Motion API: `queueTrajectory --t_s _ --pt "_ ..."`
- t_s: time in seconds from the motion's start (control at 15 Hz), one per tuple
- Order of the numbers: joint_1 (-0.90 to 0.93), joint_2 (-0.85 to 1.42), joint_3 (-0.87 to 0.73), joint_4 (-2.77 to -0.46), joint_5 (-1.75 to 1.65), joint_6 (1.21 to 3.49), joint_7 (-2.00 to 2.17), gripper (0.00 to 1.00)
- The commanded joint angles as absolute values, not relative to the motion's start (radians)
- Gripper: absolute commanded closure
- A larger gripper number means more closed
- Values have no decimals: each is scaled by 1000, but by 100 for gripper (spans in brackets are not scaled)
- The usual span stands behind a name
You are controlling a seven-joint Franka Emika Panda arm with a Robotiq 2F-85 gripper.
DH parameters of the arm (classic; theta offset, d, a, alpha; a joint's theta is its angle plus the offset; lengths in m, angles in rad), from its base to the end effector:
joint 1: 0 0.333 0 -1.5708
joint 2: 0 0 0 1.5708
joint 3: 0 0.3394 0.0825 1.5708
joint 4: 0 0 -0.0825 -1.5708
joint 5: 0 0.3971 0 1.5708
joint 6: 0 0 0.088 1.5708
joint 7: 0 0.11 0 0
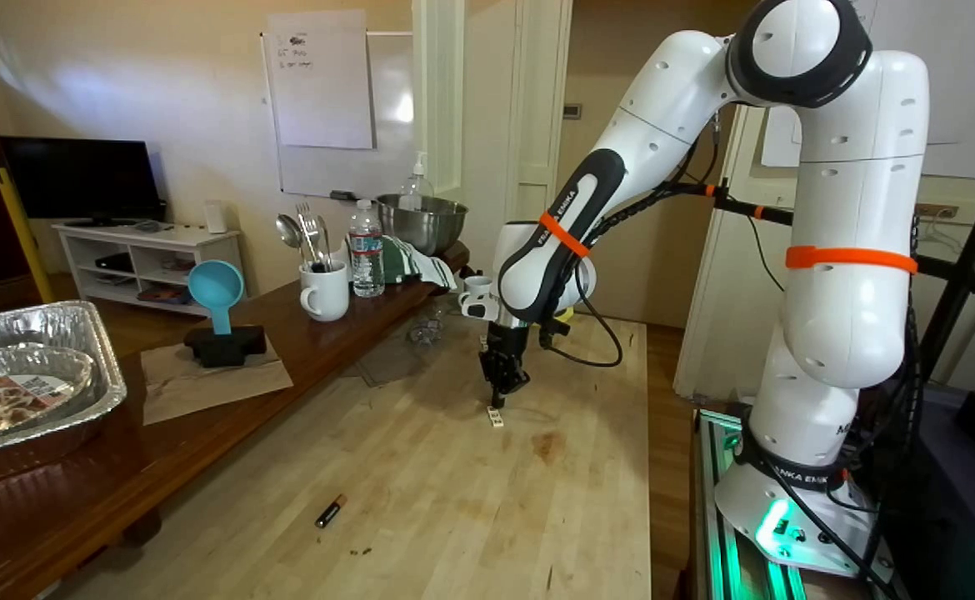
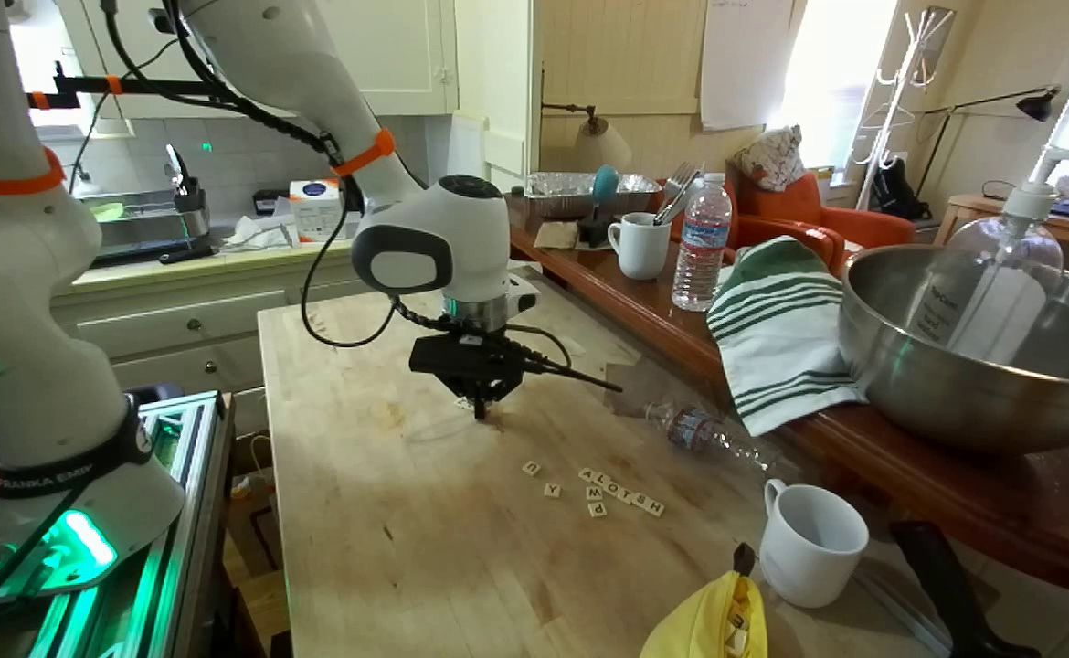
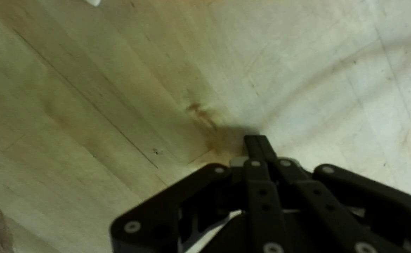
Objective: Use the tiles to create the word 'Zero'.
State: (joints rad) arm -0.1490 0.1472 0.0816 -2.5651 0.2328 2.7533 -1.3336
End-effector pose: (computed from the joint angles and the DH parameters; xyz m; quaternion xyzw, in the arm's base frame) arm 0.4616 -0.0395 0.2233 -0.8637 -0.5010 -0.0489 0.0270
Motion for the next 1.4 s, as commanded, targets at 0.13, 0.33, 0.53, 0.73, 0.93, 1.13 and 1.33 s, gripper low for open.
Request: queueTrajectory --t_s 0.13,0.33,0.53,0.73,0.93,1.13,1.33 --pt "-145 125 82 -2588 257 2770 -1352 100" --pt "-146 112 84 -2591 268 2766 -1360 100" --pt "-145 96 86 -2593 287 2763 -1371 100" --pt "-141 80 82 -2591 315 2769 -1371 100" --pt "-142 64 63 -2576 355 2773 -1345 100" --pt "-148 54 25 -2553 386 2794 -1292 100" --pt "-155 68 -19 -2512 389 2822 -1202 100"
